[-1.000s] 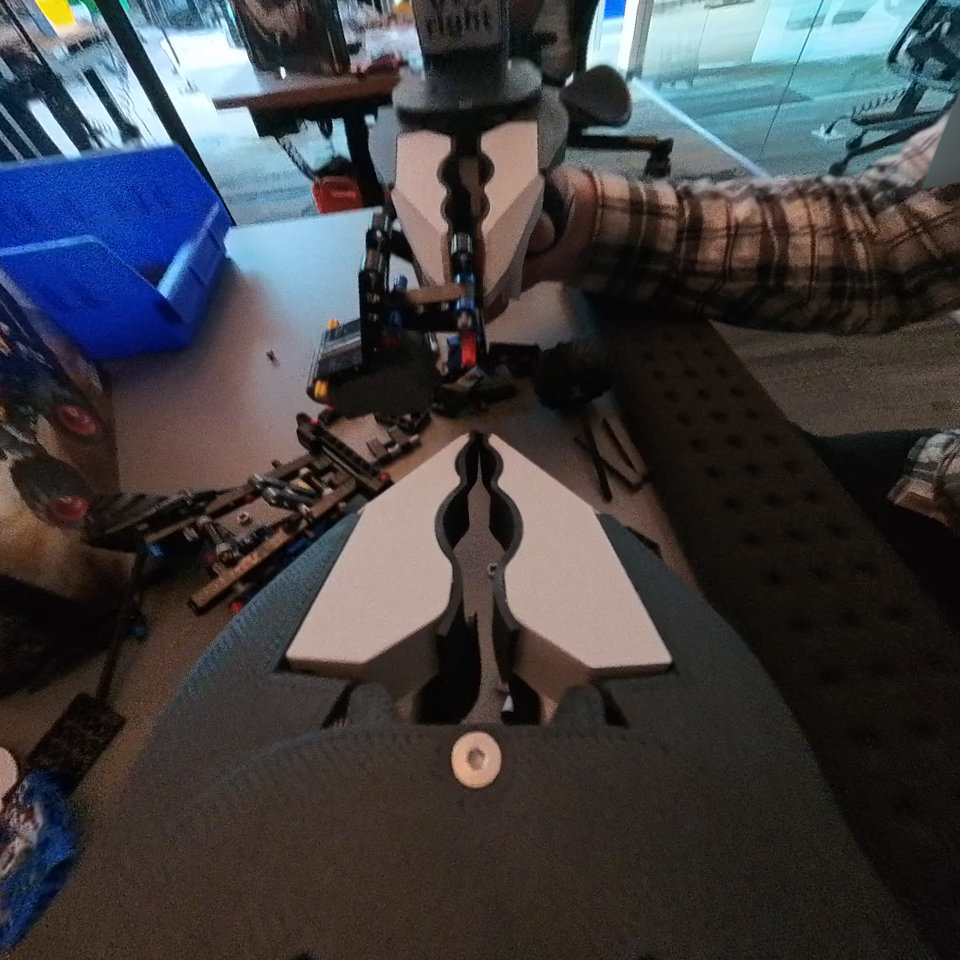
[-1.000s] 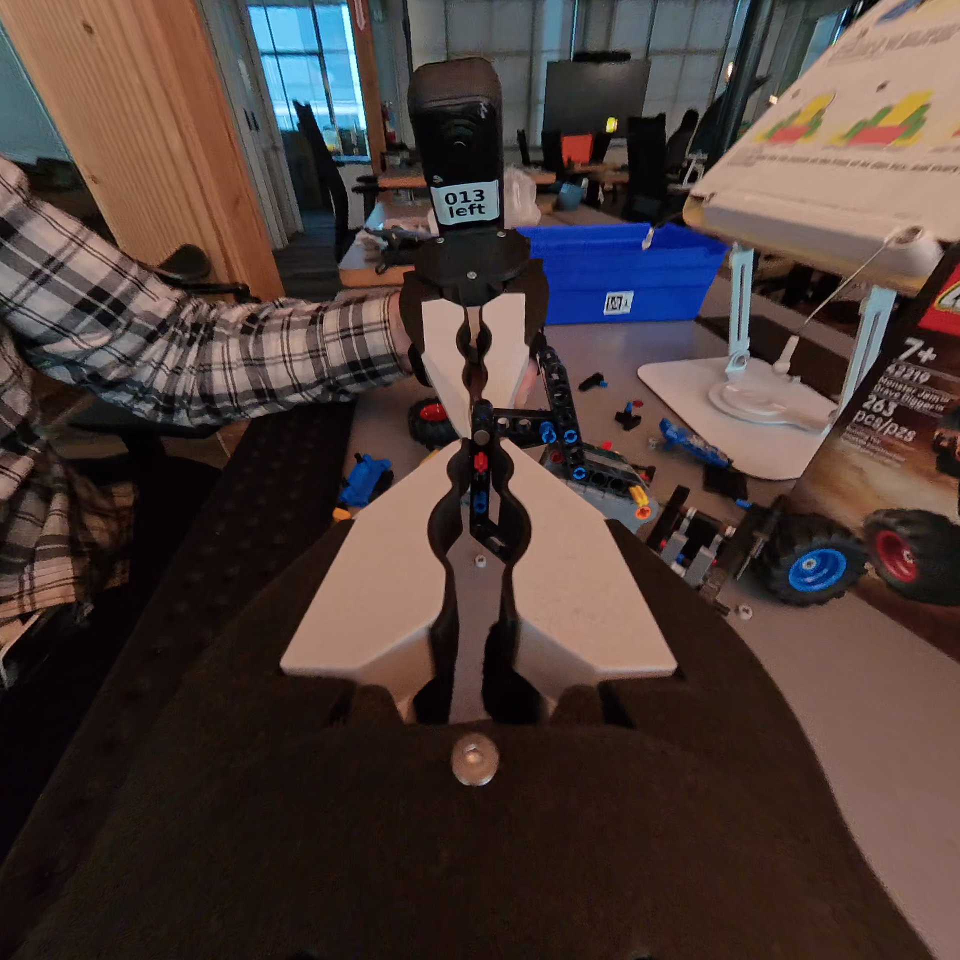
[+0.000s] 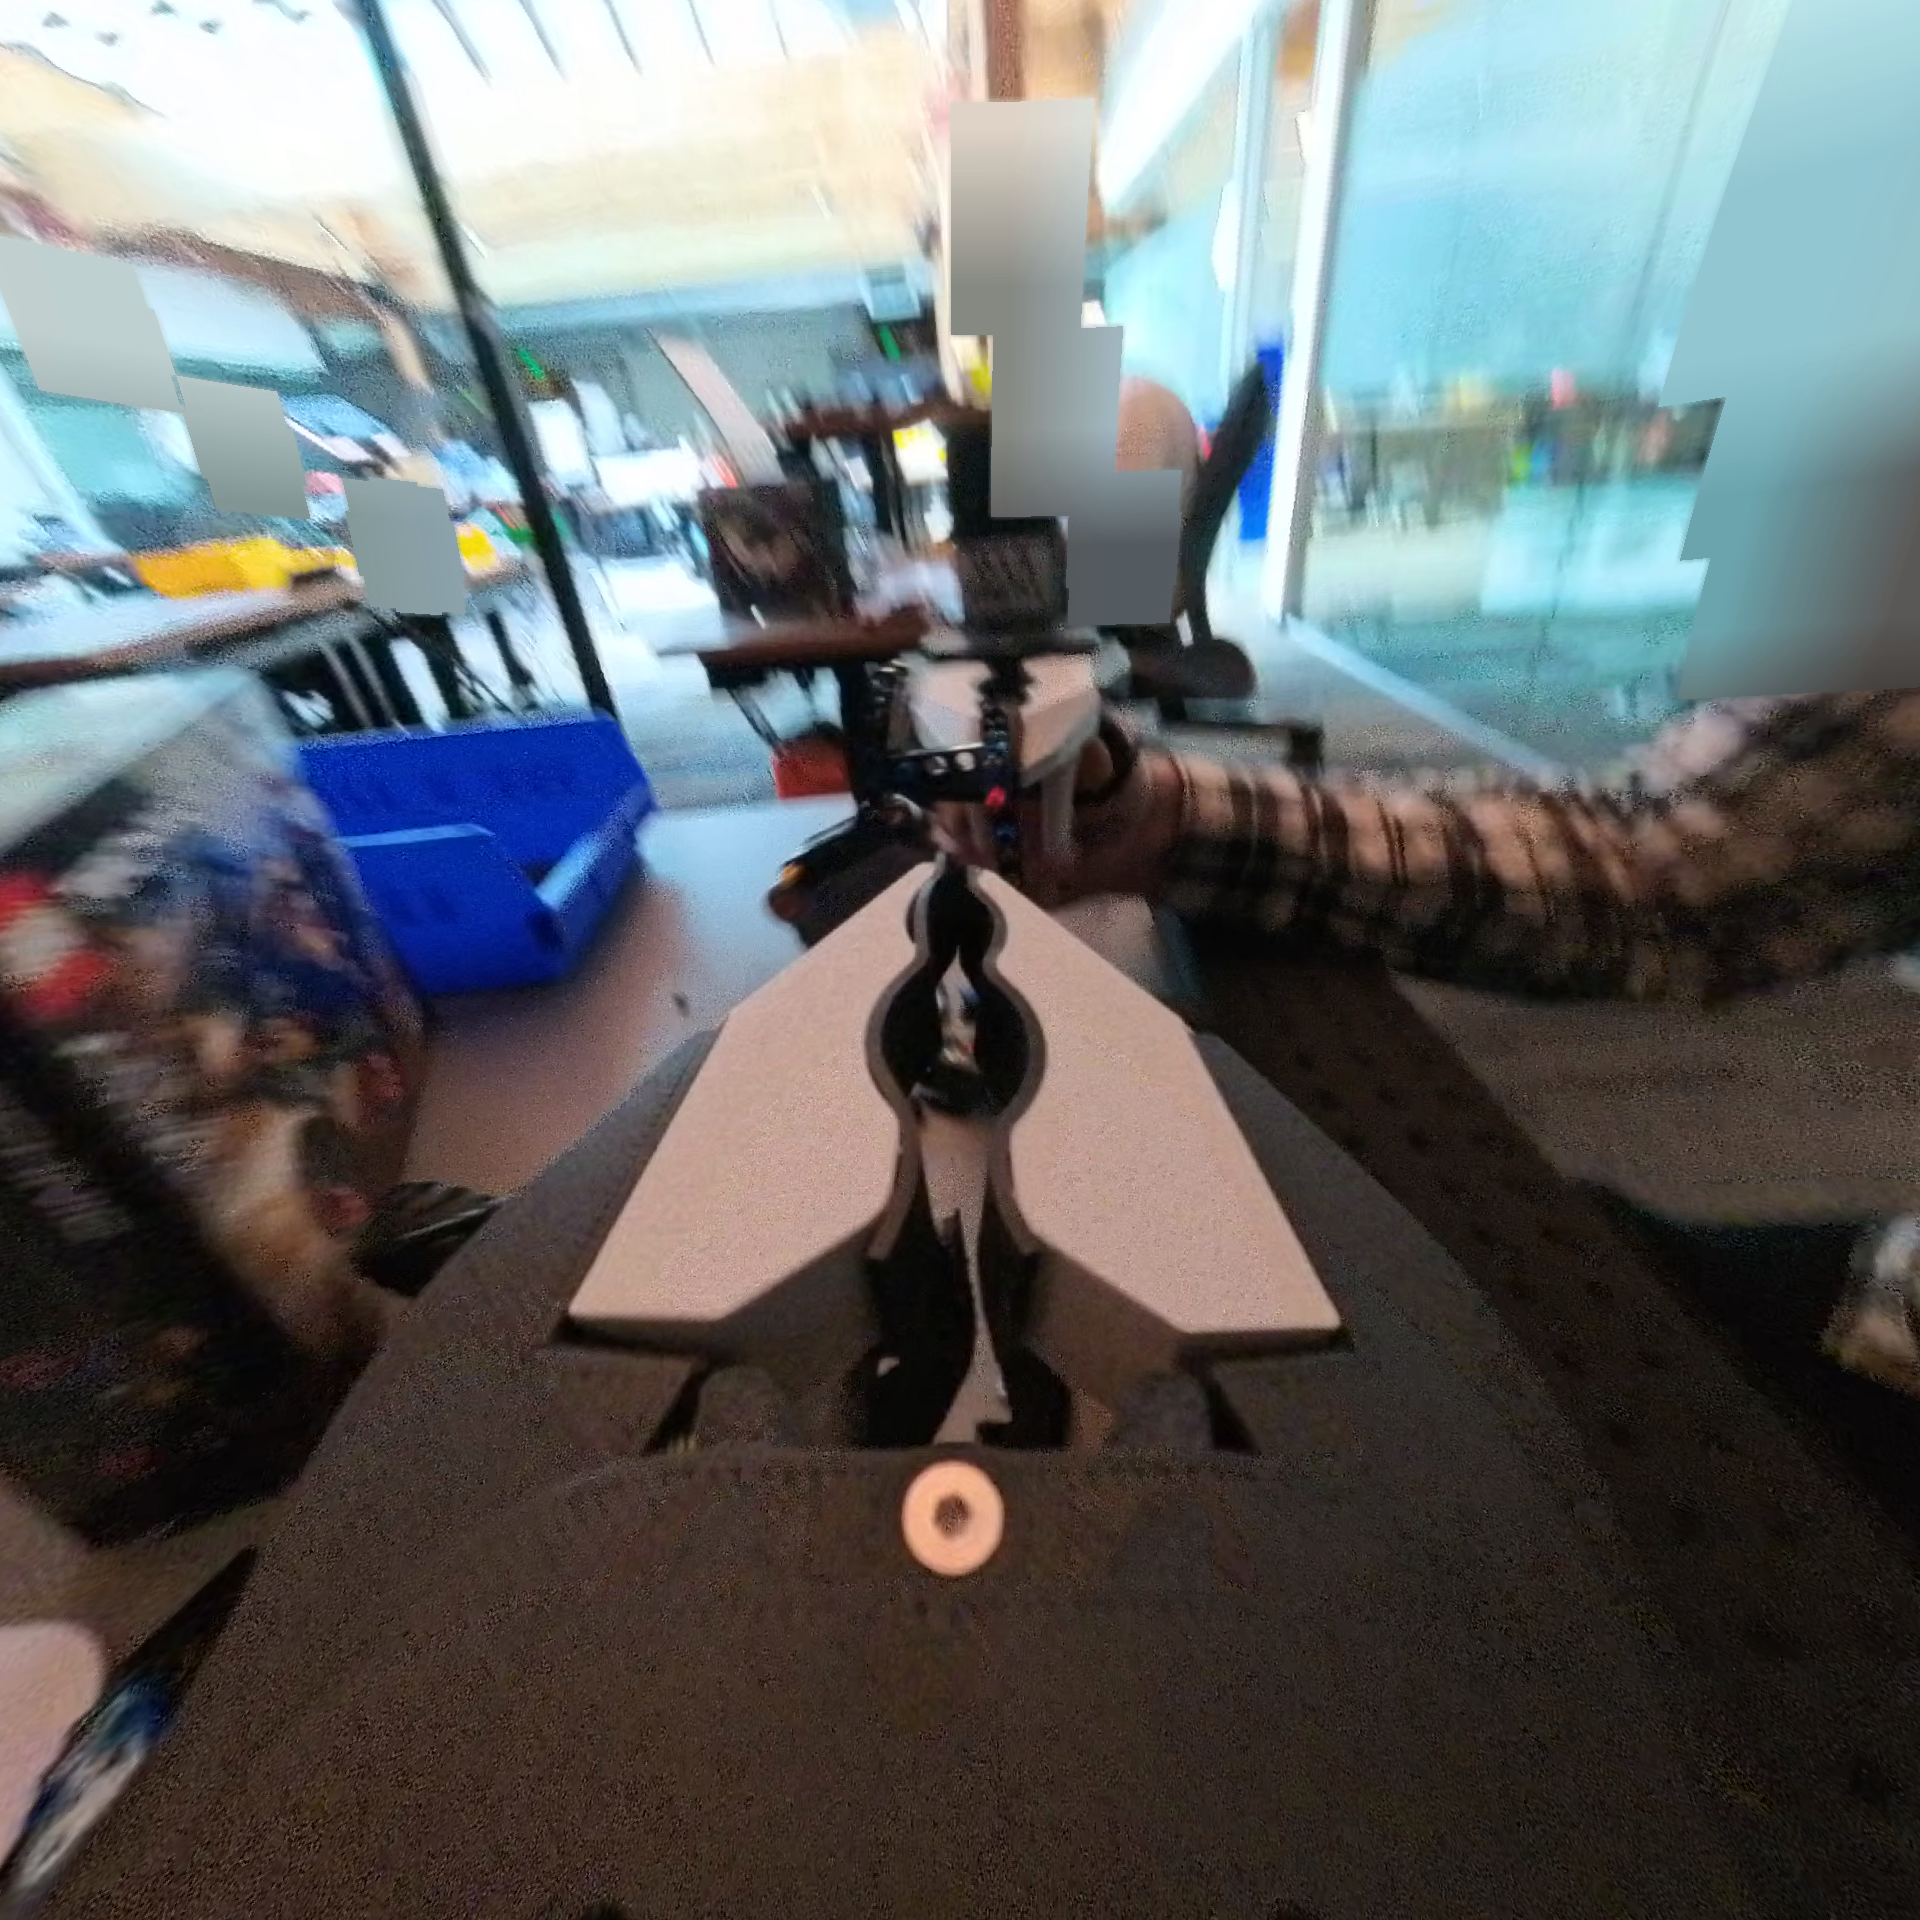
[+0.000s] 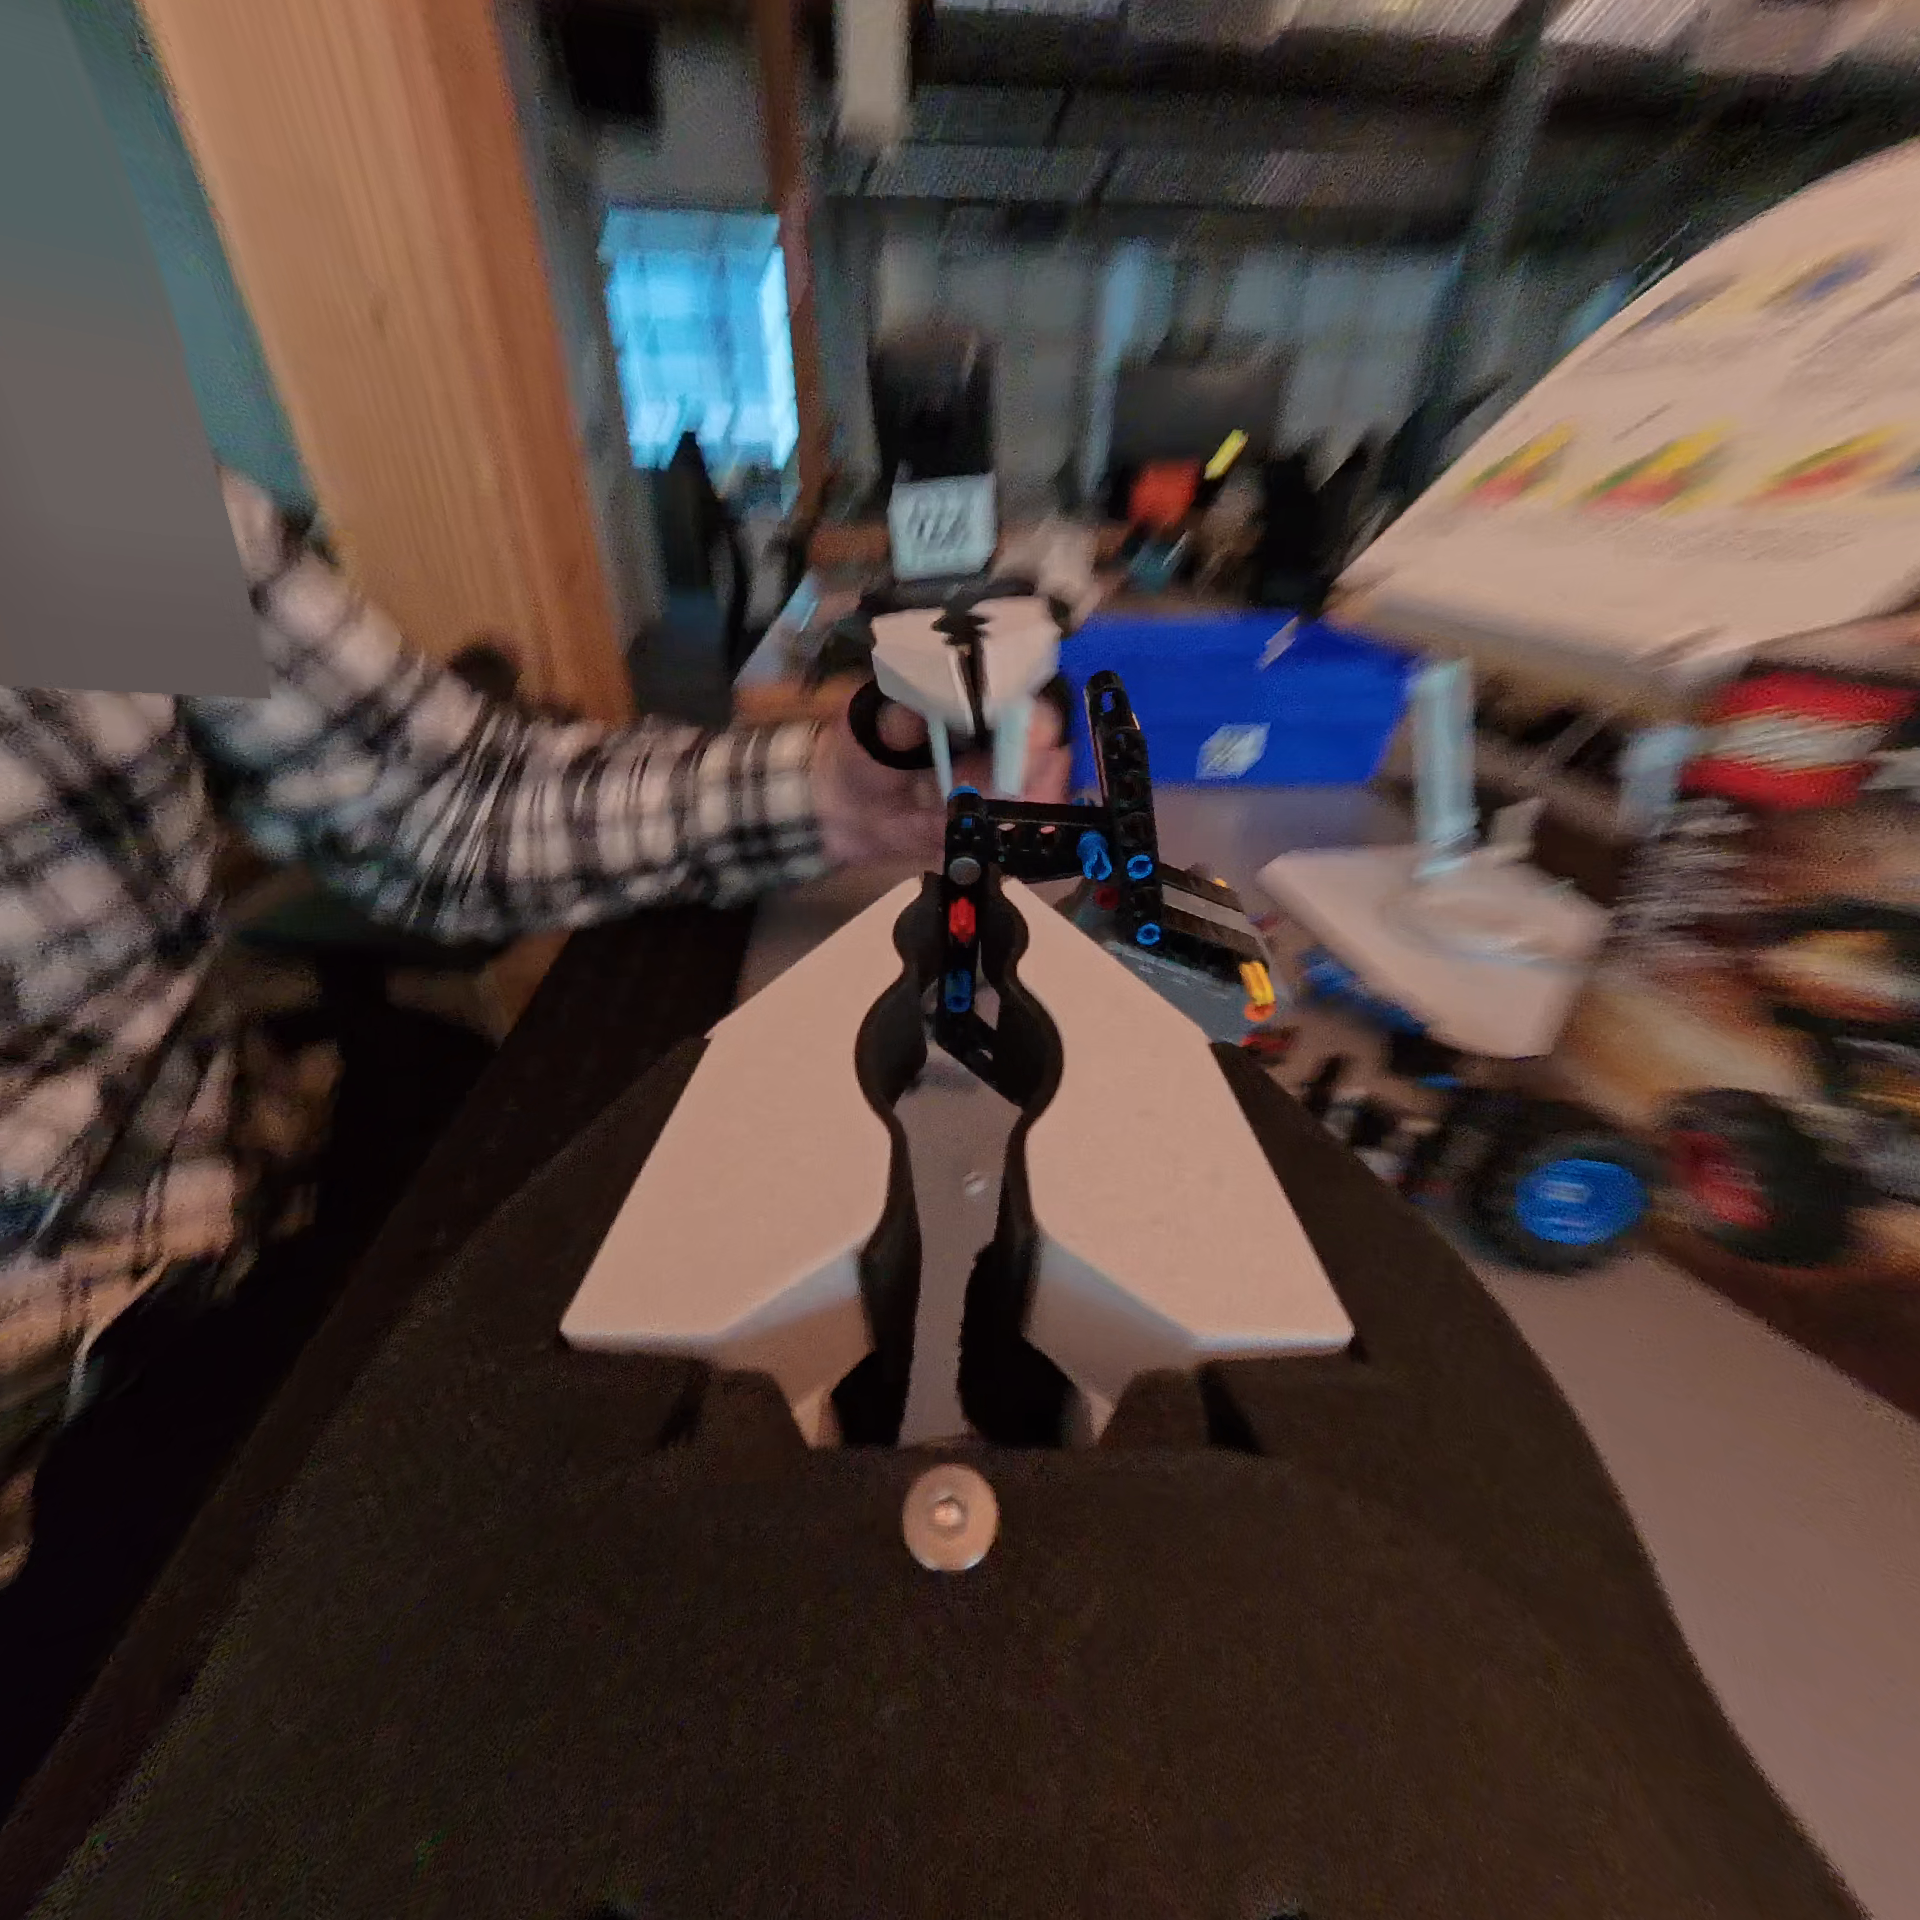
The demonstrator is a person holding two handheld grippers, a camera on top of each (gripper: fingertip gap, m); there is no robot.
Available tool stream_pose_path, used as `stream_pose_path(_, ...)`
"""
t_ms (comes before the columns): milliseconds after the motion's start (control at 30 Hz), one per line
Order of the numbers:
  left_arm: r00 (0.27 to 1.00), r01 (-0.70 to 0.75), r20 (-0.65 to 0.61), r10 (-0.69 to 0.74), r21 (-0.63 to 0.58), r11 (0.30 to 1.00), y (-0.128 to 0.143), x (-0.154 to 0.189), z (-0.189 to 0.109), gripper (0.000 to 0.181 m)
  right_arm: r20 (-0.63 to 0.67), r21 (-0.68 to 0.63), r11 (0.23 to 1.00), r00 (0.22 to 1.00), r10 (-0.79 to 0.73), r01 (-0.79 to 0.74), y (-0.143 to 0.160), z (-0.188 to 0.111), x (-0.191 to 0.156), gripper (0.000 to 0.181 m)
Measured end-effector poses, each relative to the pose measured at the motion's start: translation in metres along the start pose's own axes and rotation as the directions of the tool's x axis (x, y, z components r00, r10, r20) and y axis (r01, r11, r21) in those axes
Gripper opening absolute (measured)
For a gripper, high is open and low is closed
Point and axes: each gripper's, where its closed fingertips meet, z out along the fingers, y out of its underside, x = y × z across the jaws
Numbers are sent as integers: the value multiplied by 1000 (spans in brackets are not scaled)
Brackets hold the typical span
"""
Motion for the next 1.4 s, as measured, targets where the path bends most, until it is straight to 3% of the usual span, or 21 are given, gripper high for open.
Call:
stream_pose_path(33, 996, 30, 76, -39, 114, 993, -21, -19, -32, 0, -55, 101, 995, 998, 8, -3, -17, -26, 9, 4)
stream_pose_path(67, 991, 25, 129, -34, 68, 997, -13, -29, -41, 0, -90, 156, 988, 996, 14, 0, -26, -42, 15, 4)
stream_pose_path(133, 998, 21, 62, -9, -201, 979, 44, -13, -14, 0, -77, 52, 998, 996, 36, -32, -6, -27, 18, 4)
stream_pose_path(167, 999, -33, 27, 42, -262, 964, 54, -1, -2, 0, -55, -26, 998, 997, 50, -52, 8, -15, 15, 5)
stream_pose_path(200, 997, -67, 19, 75, -270, 961, 53, 3, 5, 0, -37, -68, 996, 998, 57, -59, 16, -7, 11, 5)
stream_pose_path(267, 1000, 6, 26, -1, -192, 981, 45, -1, 9, 1, -29, -95, 994, 998, 50, -52, 22, 2, 6, 4)
stream_pose_path(333, 999, -12, 30, 20, -249, 968, 56, 2, 17, 27, -13, -122, 991, 999, 48, -49, 27, 13, 1, 5)
stream_pose_path(467, 999, -49, -2, 51, -286, 957, 64, 13, 34, 26, 14, -163, 985, 998, 60, -57, 37, 26, -3, 5)
stream_pose_path(500, 999, -51, -17, 48, -271, 961, 62, 16, 34, 5, 13, -158, 986, 998, 61, -58, 36, 27, -3, 5)
stream_pose_path(533, 999, -40, -31, 33, -249, 968, 59, 18, 36, 1, 13, -151, 987, 998, 60, -57, 35, 27, -3, 5)
stream_pose_path(1000, 999, 46, -3, -46, 10, 999, 1, 31, 46, 0, 84, 57, 998, 996, -3, -2, -9, 13, -20, 5)
stream_pose_path(1033, 996, 90, -20, -88, 160, 983, -26, 29, 34, 0, 67, 57, 998, 998, -7, 3, -8, 9, -18, 5)
stream_pose_path(1067, 989, 135, 9, -145, 309, 941, -56, 13, 0, 0, 19, 72, 997, 1000, 4, -5, -9, -5, -8, 5)
stream_pose_path(1100, 983, 94, 110, -146, 384, 919, -67, -8, -34, 0, -20, 133, 991, 999, 24, -22, -18, -24, 1, 5)
stream_pose_path(1133, 972, 78, 182, -148, 345, 935, -58, -20, -45, 0, -18, 194, 980, 999, 39, -35, -28, -35, 3, 4)
stream_pose_path(1167, 969, 82, 209, -132, 230, 970, -36, -25, -35, 0, -1, 191, 980, 999, 51, -50, -27, -32, 2, 5)
stream_pose_path(1267, 984, 28, 176, -28, 2, 1000, 8, -11, 7, 0, 23, -51, 998, 999, 38, -36, 13, 7, -7, 5)
stream_pose_path(1367, 992, 35, 122, -24, -96, 995, 26, 3, 27, 53, 18, -79, 996, 999, 31, -29, 19, 17, -13, 5)
stream_pose_path(1400, 995, 47, 97, -33, -143, 989, 37, 9, 33, 59, 16, -82, 996, 1000, 26, -25, 19, 19, -14, 5)
